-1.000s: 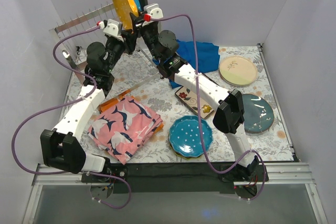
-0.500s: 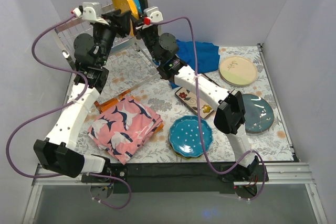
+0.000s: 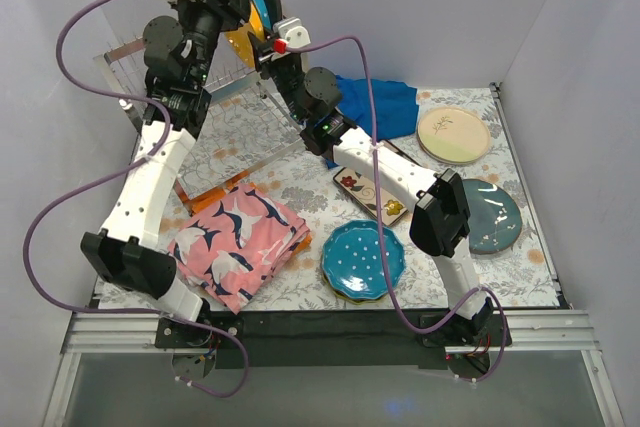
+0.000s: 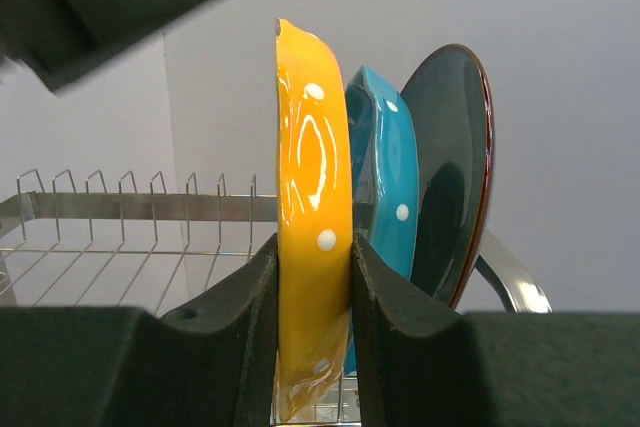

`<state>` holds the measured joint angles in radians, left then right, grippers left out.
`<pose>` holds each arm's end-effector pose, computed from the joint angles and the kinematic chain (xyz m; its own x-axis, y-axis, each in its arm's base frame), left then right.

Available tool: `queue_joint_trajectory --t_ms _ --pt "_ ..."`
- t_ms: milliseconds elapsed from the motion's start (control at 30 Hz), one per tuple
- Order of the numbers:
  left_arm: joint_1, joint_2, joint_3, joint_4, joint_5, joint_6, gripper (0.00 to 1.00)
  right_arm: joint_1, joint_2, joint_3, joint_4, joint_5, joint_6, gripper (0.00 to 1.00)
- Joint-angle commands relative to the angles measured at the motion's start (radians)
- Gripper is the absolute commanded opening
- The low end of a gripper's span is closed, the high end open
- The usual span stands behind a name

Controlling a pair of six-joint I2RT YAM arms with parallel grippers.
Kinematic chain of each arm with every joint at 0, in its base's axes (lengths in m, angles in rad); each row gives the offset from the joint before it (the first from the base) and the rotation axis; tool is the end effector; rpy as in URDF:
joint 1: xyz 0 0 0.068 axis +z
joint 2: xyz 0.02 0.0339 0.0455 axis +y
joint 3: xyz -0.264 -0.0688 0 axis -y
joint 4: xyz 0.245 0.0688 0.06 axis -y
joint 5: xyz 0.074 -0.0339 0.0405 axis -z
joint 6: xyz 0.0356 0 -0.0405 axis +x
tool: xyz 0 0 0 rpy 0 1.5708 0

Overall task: Unload the plates from the dish rack
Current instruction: Unload the plate from the dish rack.

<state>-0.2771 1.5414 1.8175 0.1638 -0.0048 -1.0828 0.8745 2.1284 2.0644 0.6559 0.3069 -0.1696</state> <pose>0.3182 -0.0903 0.5486 -0.0459 -0.9052 -0.4224 0.4881 0.3486 -0.8001 0.3274 0.3749 0.4419 0.4490 0.2863 -0.8464 -0.5020 0.8645 0.0261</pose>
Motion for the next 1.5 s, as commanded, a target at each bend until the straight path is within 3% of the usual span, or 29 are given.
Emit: queue_joint_trajectory --t_ms 0,500,833,1200,1467 --pt "0.001 0.039 0.054 -0.089 -0.061 -0.018 0.43 -0.002 -0.010 -0.027 -0.079 0.014 -0.018 0.01" --pt "0.012 0.105 0.135 -0.158 -0.064 -0.071 0.42 0.004 -0.007 -0.027 -0.067 0.015 -0.030 0.01" --pt "0.062 0.080 0.240 -0.420 -0.043 -0.198 0.38 0.004 -0.013 -0.038 -0.067 0.020 -0.041 0.01" --pt "0.072 0.052 0.210 -0.422 -0.060 -0.175 0.38 0.006 -0.015 -0.039 -0.067 0.017 -0.048 0.01" --pt "0.073 0.079 0.157 -0.334 0.038 -0.203 0.36 0.006 -0.012 -0.035 -0.067 0.009 -0.054 0.01"
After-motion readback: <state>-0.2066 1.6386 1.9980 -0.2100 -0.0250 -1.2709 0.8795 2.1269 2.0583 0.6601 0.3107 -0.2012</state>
